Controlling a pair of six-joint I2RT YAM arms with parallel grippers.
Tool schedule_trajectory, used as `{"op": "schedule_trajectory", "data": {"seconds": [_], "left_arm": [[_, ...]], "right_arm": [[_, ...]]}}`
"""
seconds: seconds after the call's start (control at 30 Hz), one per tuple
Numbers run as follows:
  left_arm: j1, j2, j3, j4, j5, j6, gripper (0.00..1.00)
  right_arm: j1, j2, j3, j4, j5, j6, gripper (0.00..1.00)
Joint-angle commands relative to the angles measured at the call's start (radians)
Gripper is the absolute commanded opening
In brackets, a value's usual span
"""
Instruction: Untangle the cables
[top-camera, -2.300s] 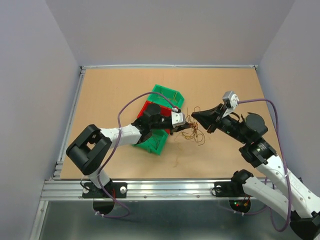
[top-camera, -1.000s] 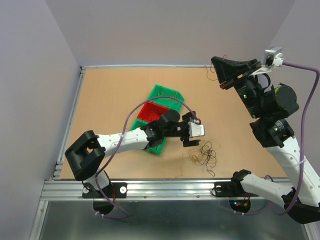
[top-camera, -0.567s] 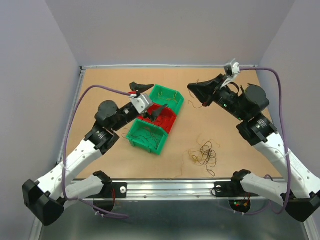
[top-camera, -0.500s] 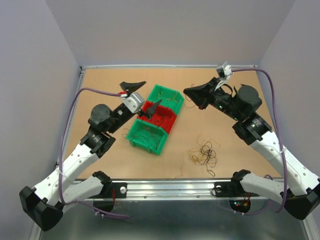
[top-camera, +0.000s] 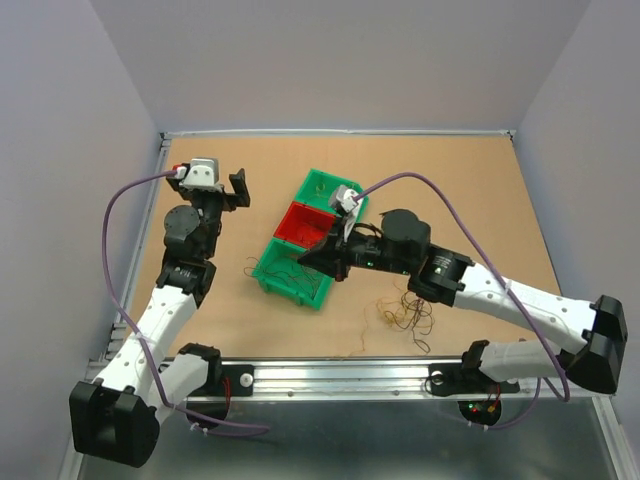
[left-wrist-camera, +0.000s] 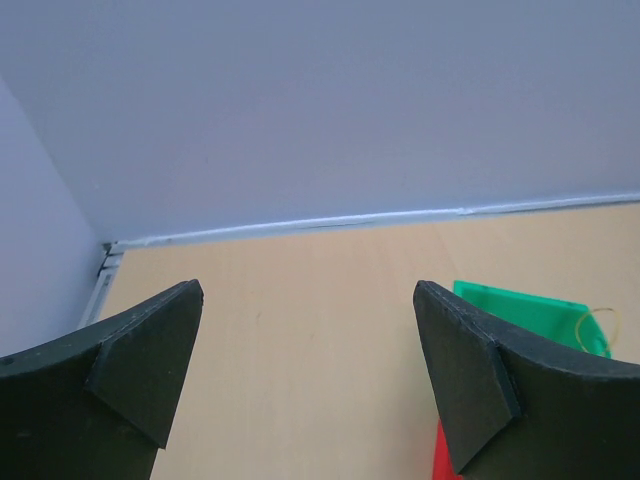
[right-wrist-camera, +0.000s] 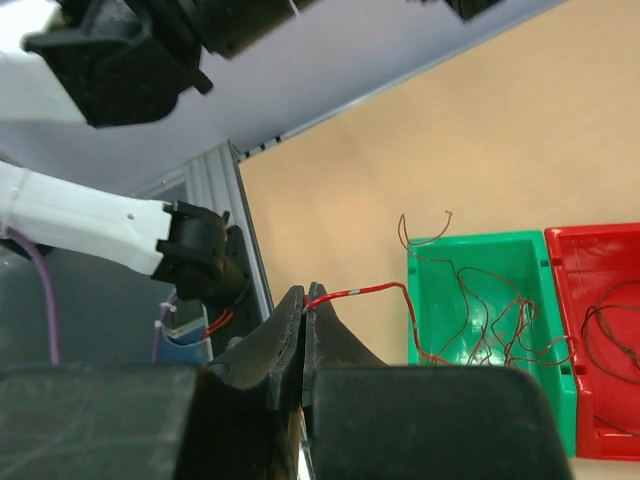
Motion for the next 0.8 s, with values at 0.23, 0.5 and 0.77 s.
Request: {"op": "schedule_trajectory", "data": {"seconds": [0.23, 0.5, 0.77], "left_arm": [[0.122, -0.040, -0.010, 0.141, -0.014, -0.086, 0.99], [0.128, -0.022, -0.007, 0.140, 0.004, -0.080, 0.99], [0.130, -0.020, -0.010, 0.141, 0.016, -0.076, 0.99]], "right_arm": [[0.039, 0.178, 0.085, 0.087, 0.104, -0.059, 0.01], [0.037, 0.374, 0.174, 0.095, 0.103, -0.065, 0.01], [-0.001, 0.514, 0.226, 0.121, -0.017, -0.033, 0.01]]}}
